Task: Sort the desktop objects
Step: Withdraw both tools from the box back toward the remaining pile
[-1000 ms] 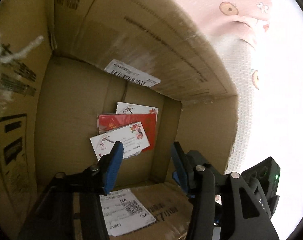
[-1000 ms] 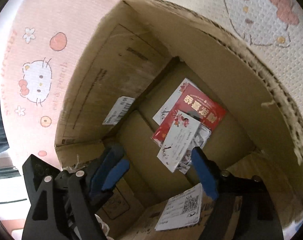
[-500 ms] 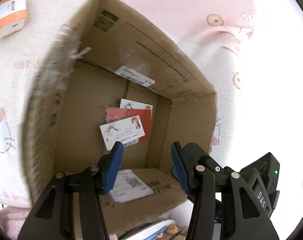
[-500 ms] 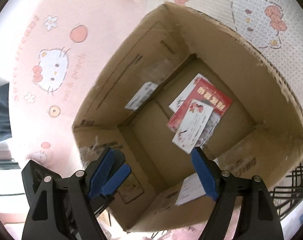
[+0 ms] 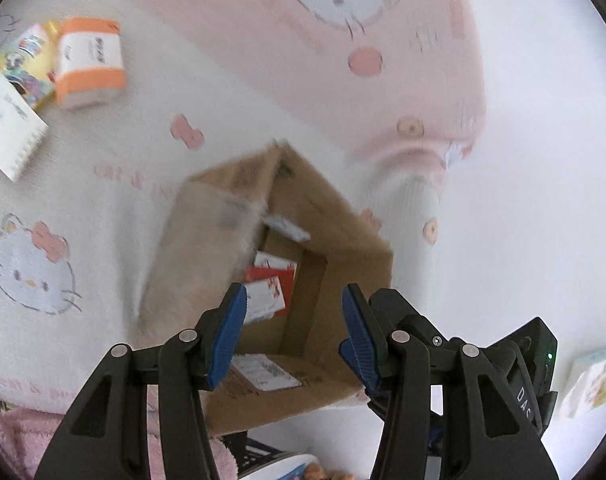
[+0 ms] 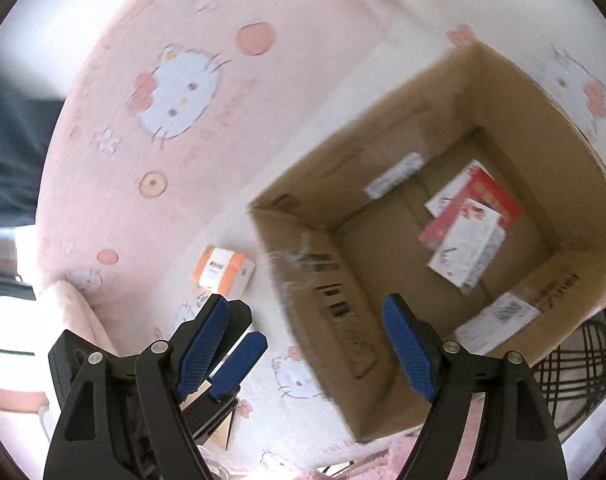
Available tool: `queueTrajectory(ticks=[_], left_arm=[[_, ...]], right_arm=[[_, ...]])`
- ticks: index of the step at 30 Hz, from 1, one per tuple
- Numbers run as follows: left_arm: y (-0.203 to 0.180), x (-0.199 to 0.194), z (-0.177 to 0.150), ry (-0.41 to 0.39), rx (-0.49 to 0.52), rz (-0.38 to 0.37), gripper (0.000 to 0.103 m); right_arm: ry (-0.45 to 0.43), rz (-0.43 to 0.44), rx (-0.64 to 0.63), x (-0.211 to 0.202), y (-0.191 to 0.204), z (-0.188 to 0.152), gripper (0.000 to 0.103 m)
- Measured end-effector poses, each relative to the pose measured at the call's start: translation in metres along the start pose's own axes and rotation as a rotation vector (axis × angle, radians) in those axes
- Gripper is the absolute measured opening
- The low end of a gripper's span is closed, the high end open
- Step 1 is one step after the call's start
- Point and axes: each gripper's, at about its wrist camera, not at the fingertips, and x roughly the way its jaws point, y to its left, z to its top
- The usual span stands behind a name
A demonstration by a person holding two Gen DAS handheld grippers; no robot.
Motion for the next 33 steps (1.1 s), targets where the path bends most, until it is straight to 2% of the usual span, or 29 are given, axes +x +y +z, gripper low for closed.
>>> queueTrajectory(ticks=[6, 12, 17, 20, 28, 33], left_arm=[[0.039, -0.037, 0.038, -0.057, -0.087, -0.032, 0.054], [0.089, -0.064, 0.078, -0.126, -0.193, -0.020, 0.054], [0.128, -0.076, 0.102, -0.174, -0.279, 0.003, 0.054], [0.146, -0.080, 0.112, -0.183, -0.296, 0.021, 0.054], [0.183, -0.081, 0.118, -0.151, -0.294, 0.048, 0.054], [0.198, -0.095, 0.111, -0.106, -0.127, 0.100, 0.054]], right_arm=[[0.019, -0.031, -0.080, 0.029, 0.066, -0.015, 0.079], [0.084, -0.043, -0.175, 0.077, 0.127, -0.033, 0.079], [0.147, -0.055, -0.246, 0.117, 0.162, -0.044, 0.079], [0.183, -0.062, -0.266, 0.139, 0.174, -0.050, 0.079], [0.232, -0.072, -0.295, 0.176, 0.181, -0.067, 0.079], [0.223, 0.011, -0.318, 0.180, 0.177, -0.084, 0.079]])
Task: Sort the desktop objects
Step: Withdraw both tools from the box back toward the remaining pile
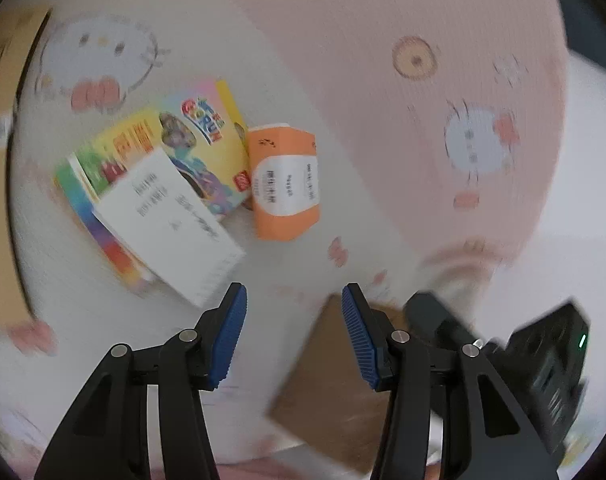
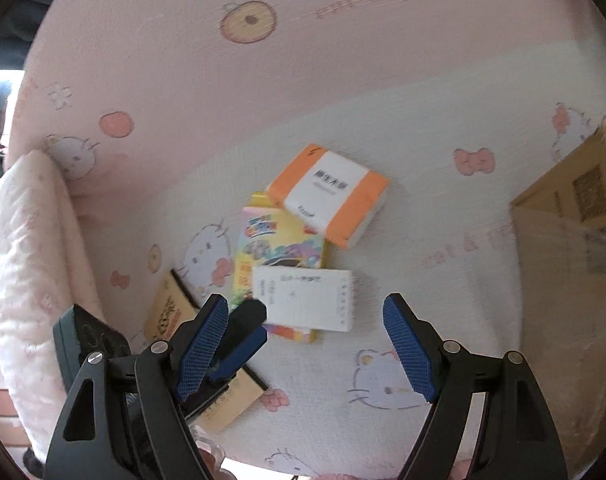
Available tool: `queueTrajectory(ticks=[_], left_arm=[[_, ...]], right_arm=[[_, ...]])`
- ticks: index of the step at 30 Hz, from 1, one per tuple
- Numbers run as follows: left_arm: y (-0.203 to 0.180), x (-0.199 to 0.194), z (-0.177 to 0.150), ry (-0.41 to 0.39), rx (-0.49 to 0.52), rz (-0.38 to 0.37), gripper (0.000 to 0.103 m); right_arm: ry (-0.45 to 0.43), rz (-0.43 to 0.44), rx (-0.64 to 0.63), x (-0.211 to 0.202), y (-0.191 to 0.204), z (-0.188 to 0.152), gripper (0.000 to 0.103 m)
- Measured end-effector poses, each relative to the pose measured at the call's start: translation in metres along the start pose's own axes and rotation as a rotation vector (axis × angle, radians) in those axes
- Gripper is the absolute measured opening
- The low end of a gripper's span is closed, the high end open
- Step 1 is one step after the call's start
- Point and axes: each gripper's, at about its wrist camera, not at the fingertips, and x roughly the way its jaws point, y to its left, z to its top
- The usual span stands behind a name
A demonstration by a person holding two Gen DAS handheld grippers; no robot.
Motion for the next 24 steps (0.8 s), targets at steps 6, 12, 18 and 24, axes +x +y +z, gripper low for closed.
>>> queueTrajectory(ticks=[6, 12, 18, 24], left_arm=[[0.041, -0.024, -0.020, -0.012, 0.144, 0.054, 0.054], [0.083, -0.041, -0.034, -0.079, 0.163, 0.048, 0.054], [0.102, -0.038, -0.037, -0.177, 0.183, 0.026, 0.054], [0.100, -0.019, -0.024, -0.199, 0.263, 0.026, 0.055]], right_arm=[[-0.096, 0.069, -0.032, -0.002, -0.006, -0.031, 0.079], [-0.183, 0.136, -0.059, 0.017, -0.017, -0.065, 0.079], [-0.255, 0.242, -0.070, 0.047, -0.030, -0.095, 0.079], [-0.278, 0.323, 0.035, 0.086, -0.061, -0.100, 0.079]])
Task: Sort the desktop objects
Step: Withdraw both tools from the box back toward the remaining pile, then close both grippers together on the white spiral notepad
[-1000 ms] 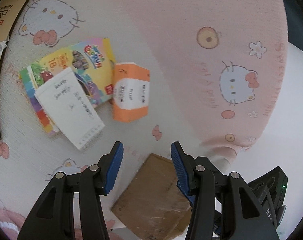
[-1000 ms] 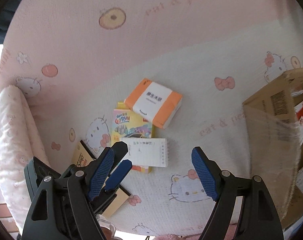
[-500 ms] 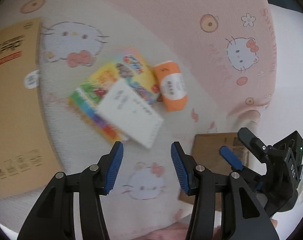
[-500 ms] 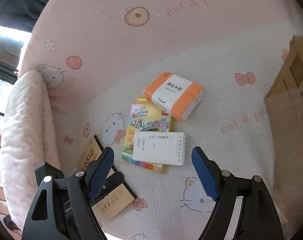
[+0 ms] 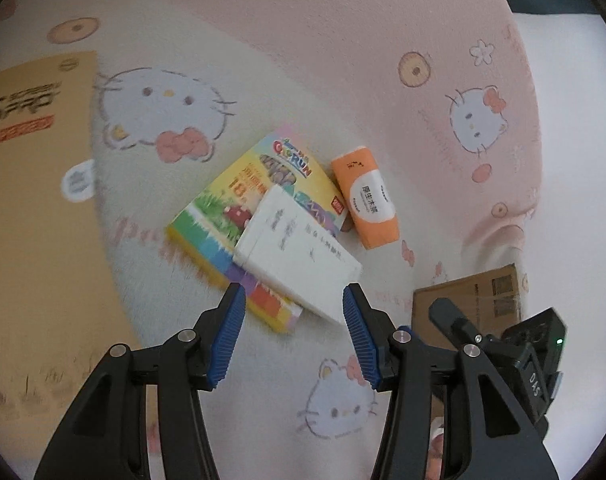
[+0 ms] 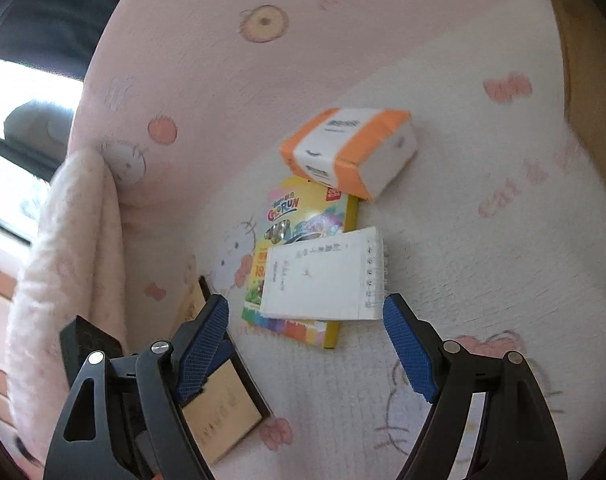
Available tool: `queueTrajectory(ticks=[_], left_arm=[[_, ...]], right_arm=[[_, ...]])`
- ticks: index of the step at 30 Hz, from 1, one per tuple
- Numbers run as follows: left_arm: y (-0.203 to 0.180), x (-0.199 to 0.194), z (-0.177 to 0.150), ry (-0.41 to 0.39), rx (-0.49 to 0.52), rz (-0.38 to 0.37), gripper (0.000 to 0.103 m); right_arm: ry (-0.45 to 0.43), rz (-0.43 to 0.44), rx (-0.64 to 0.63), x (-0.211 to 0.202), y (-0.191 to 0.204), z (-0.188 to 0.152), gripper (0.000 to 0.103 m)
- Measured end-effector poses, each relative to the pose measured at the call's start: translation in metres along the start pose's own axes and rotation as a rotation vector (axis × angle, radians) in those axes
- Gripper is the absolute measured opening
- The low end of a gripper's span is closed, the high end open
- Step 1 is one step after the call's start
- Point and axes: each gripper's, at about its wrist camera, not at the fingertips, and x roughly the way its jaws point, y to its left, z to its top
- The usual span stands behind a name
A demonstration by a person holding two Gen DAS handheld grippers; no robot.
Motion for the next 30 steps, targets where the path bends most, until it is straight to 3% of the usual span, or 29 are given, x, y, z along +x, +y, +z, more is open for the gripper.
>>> queueTrajectory(ticks=[7, 10, 17, 22, 26, 27, 30], left_arm=[[0.020, 0.015, 0.016, -0.026, -0.095, -0.032, 0.055], [0.025, 0.023, 0.022, -0.018, -0.103, -0.033, 0.055], [0.043, 0.038, 0.023, -0.018, -0.225, -0.119, 0.055], [0.048, 0.045, 0.023, -0.030, -0.298, -0.173, 0.055], [0.042, 0.046, 0.024, -0.030, -0.269, -0.159, 0.055], [0.040, 0.046, 0.023, -0.032, -0.259, -0.152, 0.055], [0.037, 0.044, 0.024, -0.027, -0.238, -0.137, 0.055]], right_arm=[[-0.046, 0.104, 0.111, 0.017, -0.026, -0.004, 0.079], [-0.061, 0.105, 0.139, 0.024, -0.032, -0.004, 0.079], [-0.051, 0.106, 0.230, 0.045, -0.057, -0.011, 0.078], [-0.069, 0.201, 0.364, 0.057, -0.077, -0.012, 0.054], [-0.062, 0.214, 0.377, 0.067, -0.079, -0.009, 0.037], [-0.057, 0.207, 0.373, 0.069, -0.078, -0.009, 0.024], [-0.077, 0.257, 0.394, 0.069, -0.079, -0.012, 0.014]])
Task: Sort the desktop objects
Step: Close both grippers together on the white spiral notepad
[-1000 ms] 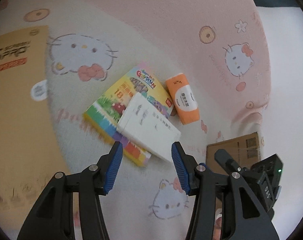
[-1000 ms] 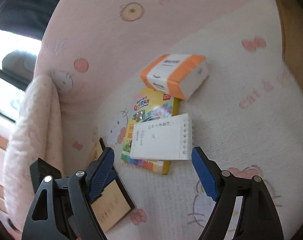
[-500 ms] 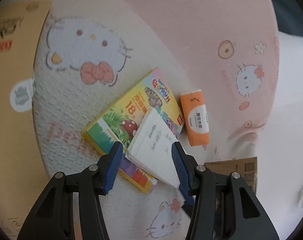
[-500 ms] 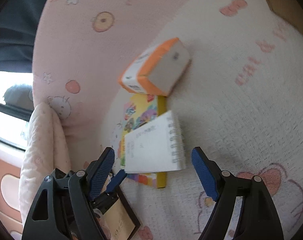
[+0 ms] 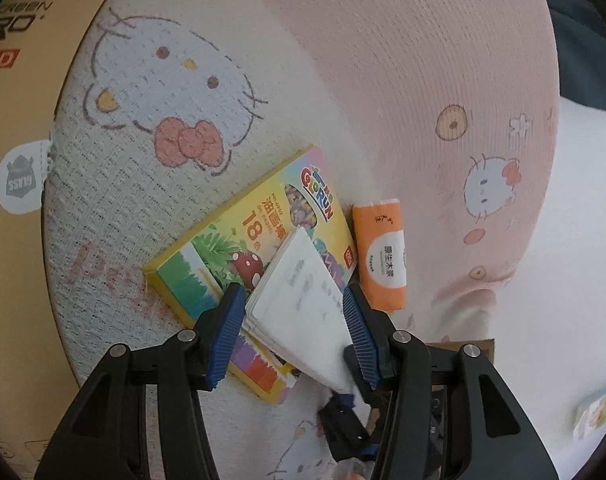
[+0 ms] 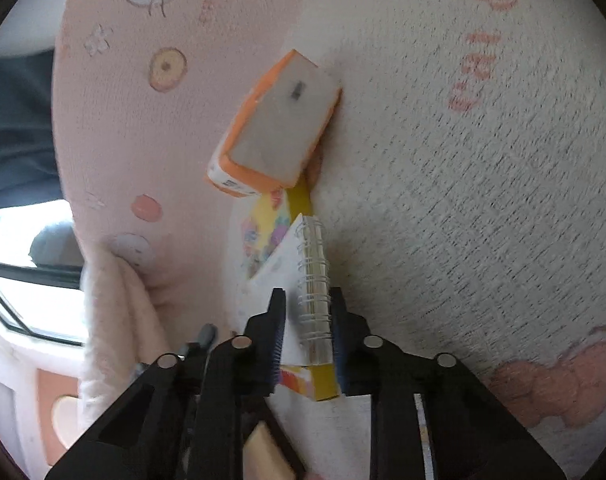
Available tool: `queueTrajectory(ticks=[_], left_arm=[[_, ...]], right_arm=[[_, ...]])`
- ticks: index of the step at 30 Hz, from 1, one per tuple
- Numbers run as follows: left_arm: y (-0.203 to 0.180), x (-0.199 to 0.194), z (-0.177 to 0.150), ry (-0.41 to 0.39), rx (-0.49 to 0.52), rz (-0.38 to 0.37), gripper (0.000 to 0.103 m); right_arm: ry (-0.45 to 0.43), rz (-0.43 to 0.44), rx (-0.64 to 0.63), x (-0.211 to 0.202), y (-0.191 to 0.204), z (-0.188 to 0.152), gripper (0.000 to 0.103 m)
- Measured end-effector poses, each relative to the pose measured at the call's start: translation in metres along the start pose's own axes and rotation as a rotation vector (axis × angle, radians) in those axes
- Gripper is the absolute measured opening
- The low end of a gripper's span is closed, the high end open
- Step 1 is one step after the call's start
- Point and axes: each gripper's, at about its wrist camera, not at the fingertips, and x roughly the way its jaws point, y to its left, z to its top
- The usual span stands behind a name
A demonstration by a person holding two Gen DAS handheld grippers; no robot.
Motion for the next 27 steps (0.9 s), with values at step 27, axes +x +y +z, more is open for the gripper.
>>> queueTrajectory(ticks=[27], left_arm=[[0.012, 0.007, -0.014, -0.032, -0.245, -0.038, 0.024]], right_arm=[[0.036, 0.047, 0.030, -0.011, 0.020, 0.006, 0.011]])
